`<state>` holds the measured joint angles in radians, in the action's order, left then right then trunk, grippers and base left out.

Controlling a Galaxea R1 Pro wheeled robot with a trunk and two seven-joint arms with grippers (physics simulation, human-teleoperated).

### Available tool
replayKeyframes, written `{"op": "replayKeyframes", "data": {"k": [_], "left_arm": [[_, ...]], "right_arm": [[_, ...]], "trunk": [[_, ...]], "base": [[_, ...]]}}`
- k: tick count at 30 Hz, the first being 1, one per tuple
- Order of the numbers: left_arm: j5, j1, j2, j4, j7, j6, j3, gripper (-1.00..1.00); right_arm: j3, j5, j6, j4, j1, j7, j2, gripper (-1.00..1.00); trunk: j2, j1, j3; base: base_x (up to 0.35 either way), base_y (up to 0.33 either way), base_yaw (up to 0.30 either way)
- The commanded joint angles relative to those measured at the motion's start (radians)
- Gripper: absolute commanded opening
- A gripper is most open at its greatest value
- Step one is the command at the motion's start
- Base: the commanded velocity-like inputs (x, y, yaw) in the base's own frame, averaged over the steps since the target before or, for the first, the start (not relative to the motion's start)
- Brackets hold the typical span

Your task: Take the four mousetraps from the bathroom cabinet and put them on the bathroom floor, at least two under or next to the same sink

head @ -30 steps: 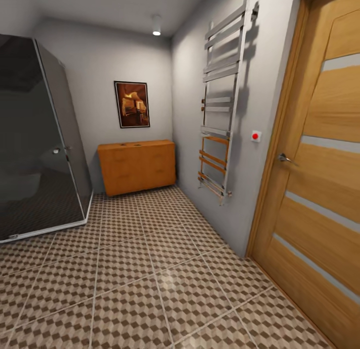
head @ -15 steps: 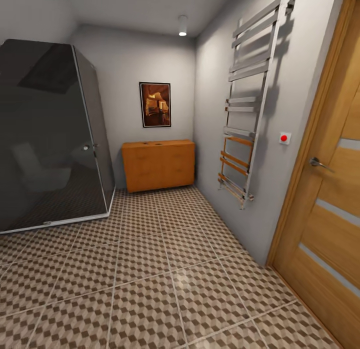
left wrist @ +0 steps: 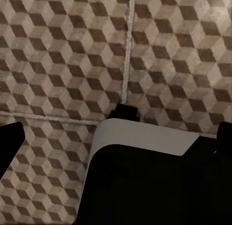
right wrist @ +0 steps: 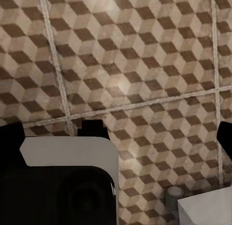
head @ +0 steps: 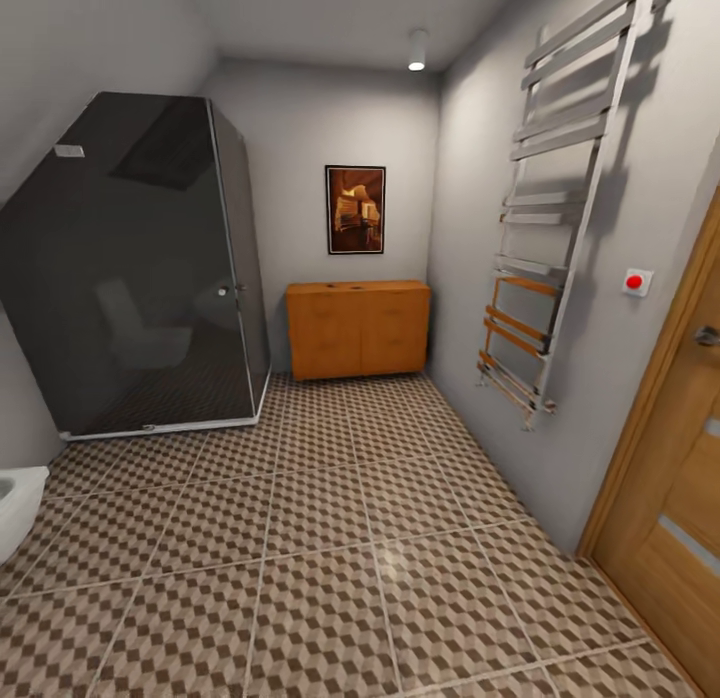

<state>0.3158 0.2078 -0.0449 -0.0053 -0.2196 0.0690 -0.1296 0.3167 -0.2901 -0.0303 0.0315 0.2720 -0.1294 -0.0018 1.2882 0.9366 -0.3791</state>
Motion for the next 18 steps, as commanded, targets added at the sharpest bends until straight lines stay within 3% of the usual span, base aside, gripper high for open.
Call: {"op": "replayKeyframes", "data": {"k": [1,18], "left_arm": [[0.009,0.001,0.0,0.001,-0.003,0.003,-0.009,1.0],[0.009,0.001,0.001,0.002,-0.002,-0.007,-0.009,1.0]], "right_arm": [[0.009,-0.009,-0.003,0.002,0.001,0.0,0.0,1.0],[0.009,-0.008,-0.003,0.002,0.001,0.0,0.0,1.0]], "trunk": [[0.001,0.0,-0.001],[0.001,0.0,-0.001]], "base": [[0.105,0.0,0.177],[0.271,0.0,0.042]]}}
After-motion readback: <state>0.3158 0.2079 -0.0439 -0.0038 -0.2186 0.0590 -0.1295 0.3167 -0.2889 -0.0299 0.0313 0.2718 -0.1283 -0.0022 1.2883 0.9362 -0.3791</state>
